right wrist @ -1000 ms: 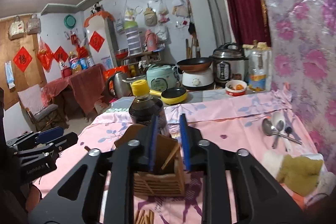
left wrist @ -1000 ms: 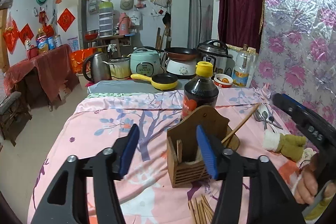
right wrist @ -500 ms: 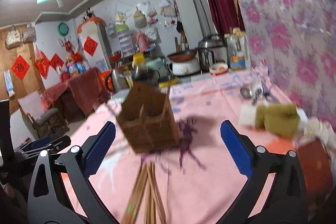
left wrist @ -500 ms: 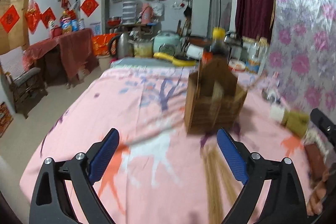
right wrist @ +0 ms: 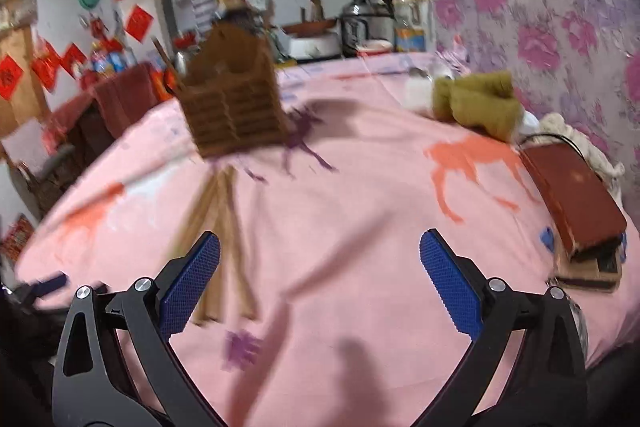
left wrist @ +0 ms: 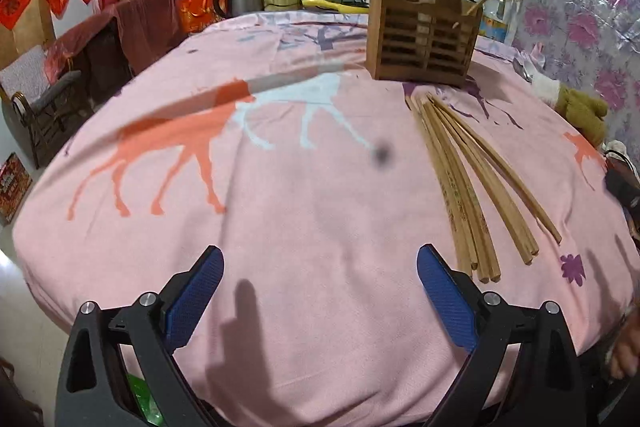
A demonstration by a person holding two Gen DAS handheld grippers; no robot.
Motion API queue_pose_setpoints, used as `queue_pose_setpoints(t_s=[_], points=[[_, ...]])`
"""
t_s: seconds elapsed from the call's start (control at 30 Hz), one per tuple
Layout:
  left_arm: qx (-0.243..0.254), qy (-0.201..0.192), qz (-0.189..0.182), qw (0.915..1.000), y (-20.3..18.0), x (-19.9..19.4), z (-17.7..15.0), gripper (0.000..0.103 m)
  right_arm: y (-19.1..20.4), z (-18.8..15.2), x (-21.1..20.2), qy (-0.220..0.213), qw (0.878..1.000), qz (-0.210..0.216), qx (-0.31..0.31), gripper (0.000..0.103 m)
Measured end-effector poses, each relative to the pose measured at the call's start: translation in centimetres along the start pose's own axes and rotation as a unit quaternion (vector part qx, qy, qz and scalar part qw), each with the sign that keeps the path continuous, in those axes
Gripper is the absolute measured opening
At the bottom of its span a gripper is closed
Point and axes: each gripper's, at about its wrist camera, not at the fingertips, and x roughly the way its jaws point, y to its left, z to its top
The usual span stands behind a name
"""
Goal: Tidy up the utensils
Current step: 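Withdraw both grippers from the holder back over the bundle, then grasp another chopstick with the left gripper, pull it aside, release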
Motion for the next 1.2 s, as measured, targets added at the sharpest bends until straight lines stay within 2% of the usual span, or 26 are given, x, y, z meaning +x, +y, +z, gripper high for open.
queue_pose_setpoints(t_s=[0.1,0.27,0.67,1.03,1.1,1.17,1.2], points=[[0.003,0.006,0.0,1.0,0.0,0.6,-0.4,0.095,-0.1,-0.7,0.9,0.02,1.0,0.009,0.0,0.096],[0.007,0.009,-0.013,0.9999,-0.1,0.8,-0.3,0.096,0.0,-1.1,1.2,0.018,1.0,0.011,-0.005,0.096],[0.083,-0.004,-0.043,0.9956,-3.5,0.3,-1.1,0.096,-0.2,-1.2,1.9,0.029,1.0,0.008,0.005,0.096],[0.095,-0.006,-0.031,0.995,-4.5,1.4,-0.5,0.097,-0.2,-1.3,2.0,0.031,0.999,0.007,0.003,0.096],[0.094,-0.01,-0.031,0.995,-4.6,1.6,-0.3,0.093,-0.2,-1.3,2.0,0.032,0.999,0.007,0.003,0.096],[0.096,-0.013,-0.048,0.9941,-4.8,1.4,-0.3,0.074,-0.2,-1.4,2.1,0.033,0.999,0.006,0.004,0.096],[0.1,-0.015,-0.051,0.9936,-4.9,1.3,-0.3,0.069,-0.3,-1.4,2.1,0.034,0.999,0.007,0.005,0.096]])
